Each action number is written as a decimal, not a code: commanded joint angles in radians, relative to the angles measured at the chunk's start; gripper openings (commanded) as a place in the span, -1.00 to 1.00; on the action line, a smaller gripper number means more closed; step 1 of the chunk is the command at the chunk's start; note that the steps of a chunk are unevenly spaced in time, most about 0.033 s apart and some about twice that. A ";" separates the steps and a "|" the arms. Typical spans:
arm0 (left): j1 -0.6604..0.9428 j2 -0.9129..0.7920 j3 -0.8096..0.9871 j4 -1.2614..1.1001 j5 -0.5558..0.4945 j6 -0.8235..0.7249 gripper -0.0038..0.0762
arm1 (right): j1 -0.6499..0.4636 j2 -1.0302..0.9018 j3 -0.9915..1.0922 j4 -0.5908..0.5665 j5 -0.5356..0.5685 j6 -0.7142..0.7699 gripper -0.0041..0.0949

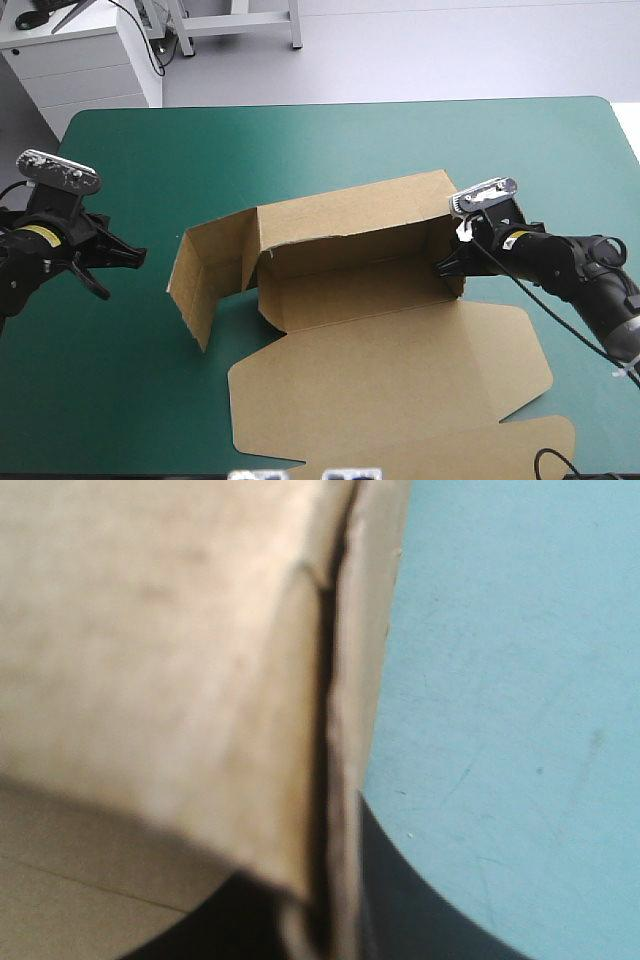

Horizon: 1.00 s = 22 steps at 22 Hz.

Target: Fold the box

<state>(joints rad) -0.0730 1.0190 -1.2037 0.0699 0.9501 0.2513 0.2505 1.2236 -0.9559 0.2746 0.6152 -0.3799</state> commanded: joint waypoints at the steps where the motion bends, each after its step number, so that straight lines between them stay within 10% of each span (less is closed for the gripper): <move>1: 0.002 -0.018 -0.023 0.004 -0.059 -0.003 -0.87 | -0.004 0.014 -0.135 -0.112 0.146 0.169 -0.95; 11: 0.002 -0.018 -0.021 0.004 -0.052 -0.003 -0.88 | -0.004 0.493 -0.748 -0.199 0.537 0.285 -0.95; 22: 0.002 -0.018 -0.021 0.000 -0.060 -0.016 -0.88 | -0.022 0.725 -0.899 -0.214 0.516 0.350 -0.94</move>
<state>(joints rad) -0.0730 1.0181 -1.2017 0.0765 0.9498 0.2473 0.2355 1.9516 -1.8483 0.0797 1.1079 -0.0454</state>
